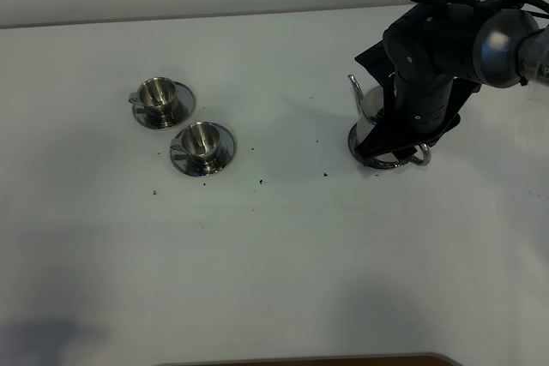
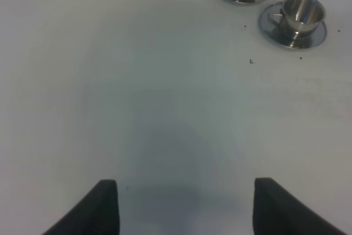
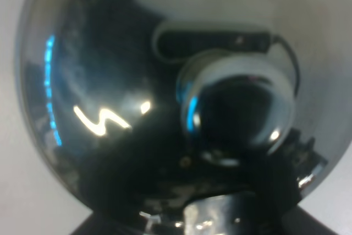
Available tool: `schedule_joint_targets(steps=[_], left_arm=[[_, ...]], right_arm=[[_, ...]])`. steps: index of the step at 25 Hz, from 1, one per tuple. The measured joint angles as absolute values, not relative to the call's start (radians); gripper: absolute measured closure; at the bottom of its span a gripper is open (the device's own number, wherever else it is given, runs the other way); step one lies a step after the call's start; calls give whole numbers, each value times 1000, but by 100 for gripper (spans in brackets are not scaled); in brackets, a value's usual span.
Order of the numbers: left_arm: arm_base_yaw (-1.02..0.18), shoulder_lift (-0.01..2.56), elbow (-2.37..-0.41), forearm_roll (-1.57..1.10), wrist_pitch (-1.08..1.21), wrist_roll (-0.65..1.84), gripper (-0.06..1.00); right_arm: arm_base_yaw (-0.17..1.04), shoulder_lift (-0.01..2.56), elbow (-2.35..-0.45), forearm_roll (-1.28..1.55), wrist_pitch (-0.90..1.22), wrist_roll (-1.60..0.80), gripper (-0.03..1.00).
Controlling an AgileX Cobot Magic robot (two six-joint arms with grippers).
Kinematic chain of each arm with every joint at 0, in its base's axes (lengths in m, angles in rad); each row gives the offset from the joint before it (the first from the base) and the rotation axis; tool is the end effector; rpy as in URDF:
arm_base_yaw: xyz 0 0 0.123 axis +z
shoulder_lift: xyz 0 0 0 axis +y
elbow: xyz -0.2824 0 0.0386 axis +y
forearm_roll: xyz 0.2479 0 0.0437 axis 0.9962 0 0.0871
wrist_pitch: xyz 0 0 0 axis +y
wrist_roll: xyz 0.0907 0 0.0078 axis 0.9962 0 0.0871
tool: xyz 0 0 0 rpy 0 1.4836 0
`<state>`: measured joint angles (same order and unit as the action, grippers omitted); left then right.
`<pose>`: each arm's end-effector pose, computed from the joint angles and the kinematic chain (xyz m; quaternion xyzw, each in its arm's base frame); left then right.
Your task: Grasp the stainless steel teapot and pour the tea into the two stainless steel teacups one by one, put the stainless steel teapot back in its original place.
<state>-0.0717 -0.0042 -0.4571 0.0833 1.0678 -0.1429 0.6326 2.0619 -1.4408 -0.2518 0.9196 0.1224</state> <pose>-0.0007 0.0067 0.2648 -0.0317 0.8636 -0.0123 0.5030 0.3381 0.2254 0.1566 -0.3178 0.9406 -0.0754 0.0924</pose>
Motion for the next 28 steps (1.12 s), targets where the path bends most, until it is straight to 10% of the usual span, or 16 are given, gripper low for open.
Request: schedule_joint_targets(steps=[28], left_arm=[[-72,-4,-457,83,1068,-144,36]], right_arm=[[633,2062,-1441,-275,918,111,78]])
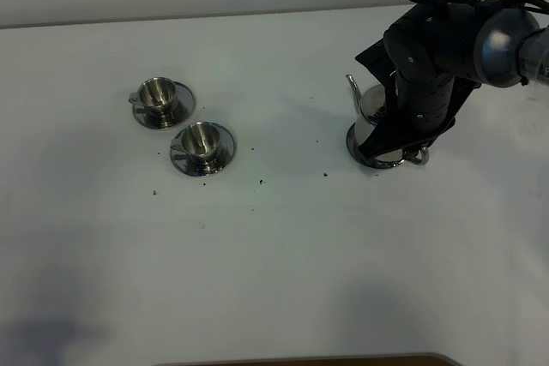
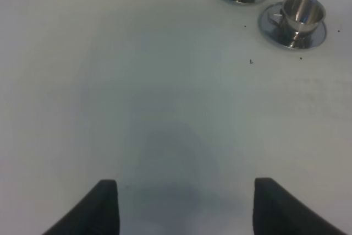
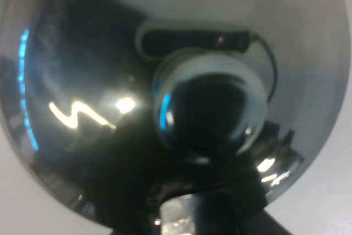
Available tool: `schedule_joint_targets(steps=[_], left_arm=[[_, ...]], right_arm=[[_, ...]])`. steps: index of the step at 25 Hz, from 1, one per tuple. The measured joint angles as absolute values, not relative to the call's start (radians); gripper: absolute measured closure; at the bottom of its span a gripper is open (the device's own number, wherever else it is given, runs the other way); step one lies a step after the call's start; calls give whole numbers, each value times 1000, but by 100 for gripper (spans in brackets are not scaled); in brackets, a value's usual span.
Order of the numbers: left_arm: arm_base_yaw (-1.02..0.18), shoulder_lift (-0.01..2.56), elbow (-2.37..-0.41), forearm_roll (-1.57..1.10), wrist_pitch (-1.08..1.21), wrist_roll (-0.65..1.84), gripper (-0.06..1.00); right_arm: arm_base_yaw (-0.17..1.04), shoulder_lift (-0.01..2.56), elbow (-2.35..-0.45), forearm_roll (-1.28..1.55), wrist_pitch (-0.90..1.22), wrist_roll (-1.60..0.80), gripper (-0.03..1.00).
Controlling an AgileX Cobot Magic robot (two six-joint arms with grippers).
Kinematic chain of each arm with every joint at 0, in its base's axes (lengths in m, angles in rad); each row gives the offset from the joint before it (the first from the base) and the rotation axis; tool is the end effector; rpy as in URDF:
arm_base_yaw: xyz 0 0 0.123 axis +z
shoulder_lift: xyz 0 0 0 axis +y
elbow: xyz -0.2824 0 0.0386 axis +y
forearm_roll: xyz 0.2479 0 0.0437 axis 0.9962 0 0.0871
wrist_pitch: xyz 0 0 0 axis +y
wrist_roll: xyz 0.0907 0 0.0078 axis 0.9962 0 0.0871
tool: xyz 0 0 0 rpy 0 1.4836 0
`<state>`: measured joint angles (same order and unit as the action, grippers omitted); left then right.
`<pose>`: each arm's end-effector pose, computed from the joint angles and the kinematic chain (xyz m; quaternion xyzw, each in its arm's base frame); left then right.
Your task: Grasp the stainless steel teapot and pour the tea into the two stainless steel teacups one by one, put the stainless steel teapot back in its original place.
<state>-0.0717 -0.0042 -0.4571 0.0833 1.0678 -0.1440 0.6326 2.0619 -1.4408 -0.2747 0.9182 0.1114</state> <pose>-0.0007 0.0067 0.2648 -0.0322 0.8636 -0.0126 0.5030 0.3393 0.2244 0.1570 -0.3287 0.9357 -0.0844 0.0960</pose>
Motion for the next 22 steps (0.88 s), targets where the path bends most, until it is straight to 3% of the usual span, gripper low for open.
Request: schedule_joint_targets(steps=[22], left_arm=[[-72,-4,-457,83,1068,-144,36]], right_arm=[[633,2032,-1434,-264,944,93,78]])
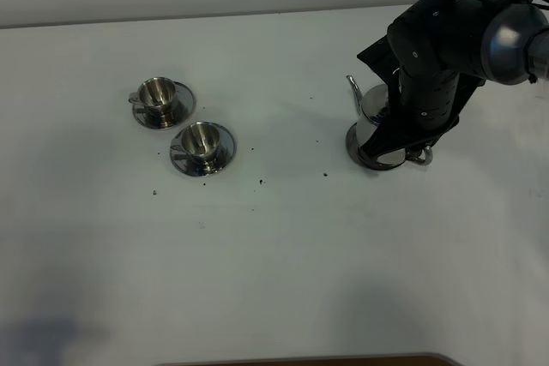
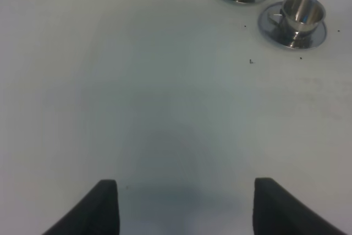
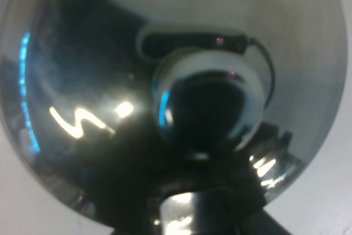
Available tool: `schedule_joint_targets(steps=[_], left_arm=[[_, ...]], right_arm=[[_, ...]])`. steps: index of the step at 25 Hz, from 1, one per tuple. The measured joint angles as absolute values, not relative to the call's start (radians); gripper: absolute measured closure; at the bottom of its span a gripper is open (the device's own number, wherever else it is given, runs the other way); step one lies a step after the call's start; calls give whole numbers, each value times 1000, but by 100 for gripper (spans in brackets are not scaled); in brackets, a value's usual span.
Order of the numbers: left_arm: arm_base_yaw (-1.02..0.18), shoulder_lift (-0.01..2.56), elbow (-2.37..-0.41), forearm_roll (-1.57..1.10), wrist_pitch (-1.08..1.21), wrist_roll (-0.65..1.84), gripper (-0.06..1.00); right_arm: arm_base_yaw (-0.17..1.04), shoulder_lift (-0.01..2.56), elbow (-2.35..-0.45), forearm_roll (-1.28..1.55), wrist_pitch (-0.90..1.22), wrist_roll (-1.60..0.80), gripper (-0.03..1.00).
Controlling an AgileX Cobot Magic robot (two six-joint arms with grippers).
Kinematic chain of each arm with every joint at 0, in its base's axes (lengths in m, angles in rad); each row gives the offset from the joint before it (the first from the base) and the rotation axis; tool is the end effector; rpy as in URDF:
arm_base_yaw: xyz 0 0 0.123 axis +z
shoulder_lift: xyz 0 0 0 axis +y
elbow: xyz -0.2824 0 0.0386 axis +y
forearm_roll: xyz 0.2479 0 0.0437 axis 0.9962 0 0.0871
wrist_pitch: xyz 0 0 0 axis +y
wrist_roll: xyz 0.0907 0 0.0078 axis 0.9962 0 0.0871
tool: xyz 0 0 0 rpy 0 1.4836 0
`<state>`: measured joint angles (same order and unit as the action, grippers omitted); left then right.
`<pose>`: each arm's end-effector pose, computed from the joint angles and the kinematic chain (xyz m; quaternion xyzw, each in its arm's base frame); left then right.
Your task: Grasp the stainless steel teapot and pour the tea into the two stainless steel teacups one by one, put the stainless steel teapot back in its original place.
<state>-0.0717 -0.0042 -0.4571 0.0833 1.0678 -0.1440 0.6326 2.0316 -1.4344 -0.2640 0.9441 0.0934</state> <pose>-0.0007 0.0067 0.2648 -0.0322 0.8636 -0.0126 0.5030 0.3351 0.2218 0.1673 -0.3319 0.9350 -0.0832 0.0934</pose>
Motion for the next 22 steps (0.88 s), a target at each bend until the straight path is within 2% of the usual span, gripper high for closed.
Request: schedule_joint_targets(steps=[9,22], left_arm=[[-72,-4,-457,83,1068,-142,36],[-72,-4,-457,83,1068,-143,36]], right_arm=[[633,1973,-1434,-265,916,71,78],[656,1963,-1485,-239,874,-141,78]])
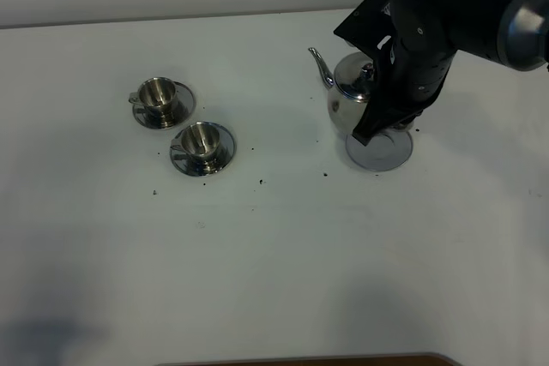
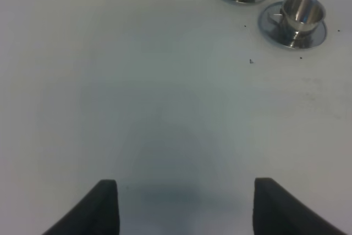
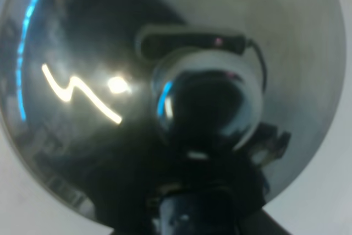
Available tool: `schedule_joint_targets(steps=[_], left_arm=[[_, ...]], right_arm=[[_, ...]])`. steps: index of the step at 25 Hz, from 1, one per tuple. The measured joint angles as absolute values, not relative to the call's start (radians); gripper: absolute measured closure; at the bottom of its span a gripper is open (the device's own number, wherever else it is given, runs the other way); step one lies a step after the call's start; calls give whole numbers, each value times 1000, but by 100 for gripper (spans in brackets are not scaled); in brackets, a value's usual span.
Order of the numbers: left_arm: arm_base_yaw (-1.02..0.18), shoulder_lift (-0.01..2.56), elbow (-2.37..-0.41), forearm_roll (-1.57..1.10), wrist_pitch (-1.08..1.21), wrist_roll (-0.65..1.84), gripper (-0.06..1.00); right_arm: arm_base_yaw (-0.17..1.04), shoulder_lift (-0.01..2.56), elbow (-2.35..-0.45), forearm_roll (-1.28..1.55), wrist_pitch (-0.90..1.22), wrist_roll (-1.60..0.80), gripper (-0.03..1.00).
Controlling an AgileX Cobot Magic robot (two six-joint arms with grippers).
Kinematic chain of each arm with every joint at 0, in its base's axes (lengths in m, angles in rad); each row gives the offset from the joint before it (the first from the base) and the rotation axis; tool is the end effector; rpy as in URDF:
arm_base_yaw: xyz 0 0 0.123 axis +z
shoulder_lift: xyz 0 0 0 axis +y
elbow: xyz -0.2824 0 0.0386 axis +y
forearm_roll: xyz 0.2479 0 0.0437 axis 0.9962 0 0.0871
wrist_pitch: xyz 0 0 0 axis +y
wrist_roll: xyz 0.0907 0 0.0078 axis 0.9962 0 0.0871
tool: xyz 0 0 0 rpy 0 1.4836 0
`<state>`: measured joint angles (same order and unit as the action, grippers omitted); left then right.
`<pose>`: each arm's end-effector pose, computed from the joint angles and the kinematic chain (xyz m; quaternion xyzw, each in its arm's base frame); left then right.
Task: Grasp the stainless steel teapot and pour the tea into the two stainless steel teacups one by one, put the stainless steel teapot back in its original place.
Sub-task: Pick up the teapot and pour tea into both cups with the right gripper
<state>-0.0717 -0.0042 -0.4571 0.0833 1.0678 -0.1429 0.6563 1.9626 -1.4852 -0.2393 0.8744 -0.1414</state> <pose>-0.0007 0.0067 0.2648 -0.0317 0.8636 -0.0123 0.5030 0.3364 0.2382 0.2092 -0.4379 0.8803 -0.0603 0.1724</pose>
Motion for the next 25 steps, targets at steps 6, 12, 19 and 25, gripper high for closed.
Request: schedule_joint_targets(steps=[6,12,19,25], left_arm=[[-72,-4,-457,83,1068,-143,36],[-72,-4,-457,83,1068,-143,36],[-72,-4,-457,83,1068,-143,36],[-72,-4,-457,83,1068,-144,36]], right_arm=[[692,2003,-1571,-240,861,-203,78],[731,2087,-1704,-239,863,-279,78],[771,2206,-1885,-239,889,-364,78],[801,2308,-2037,-241,891,-421,78]])
